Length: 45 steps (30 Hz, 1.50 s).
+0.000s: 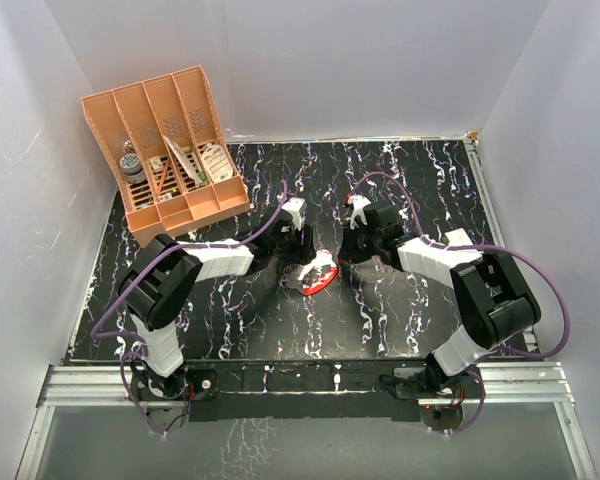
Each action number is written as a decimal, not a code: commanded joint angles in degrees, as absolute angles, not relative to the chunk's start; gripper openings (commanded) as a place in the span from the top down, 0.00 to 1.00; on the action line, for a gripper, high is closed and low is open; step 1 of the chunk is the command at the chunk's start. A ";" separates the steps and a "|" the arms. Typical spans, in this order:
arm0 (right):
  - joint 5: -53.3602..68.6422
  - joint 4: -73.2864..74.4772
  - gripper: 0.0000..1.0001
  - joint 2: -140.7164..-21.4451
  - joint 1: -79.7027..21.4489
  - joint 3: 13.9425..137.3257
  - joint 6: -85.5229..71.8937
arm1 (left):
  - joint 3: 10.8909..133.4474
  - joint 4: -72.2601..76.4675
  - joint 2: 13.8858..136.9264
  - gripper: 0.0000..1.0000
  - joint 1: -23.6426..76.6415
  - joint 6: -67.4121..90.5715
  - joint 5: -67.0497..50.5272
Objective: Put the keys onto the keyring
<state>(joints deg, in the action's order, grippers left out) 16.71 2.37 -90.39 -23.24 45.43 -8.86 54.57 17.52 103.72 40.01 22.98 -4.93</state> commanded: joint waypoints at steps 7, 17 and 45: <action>18.89 -1.51 1.00 -89.55 -23.69 47.90 -7.47 | 53.32 15.16 100.50 0.45 41.60 18.55 -2.11; 19.07 -1.23 1.00 -91.08 -24.55 49.33 -6.94 | 55.05 12.43 102.61 0.45 42.36 17.62 0.40; 15.11 -2.52 1.00 -92.51 -25.99 49.61 -9.56 | 55.04 10.22 105.42 0.46 42.54 18.80 3.69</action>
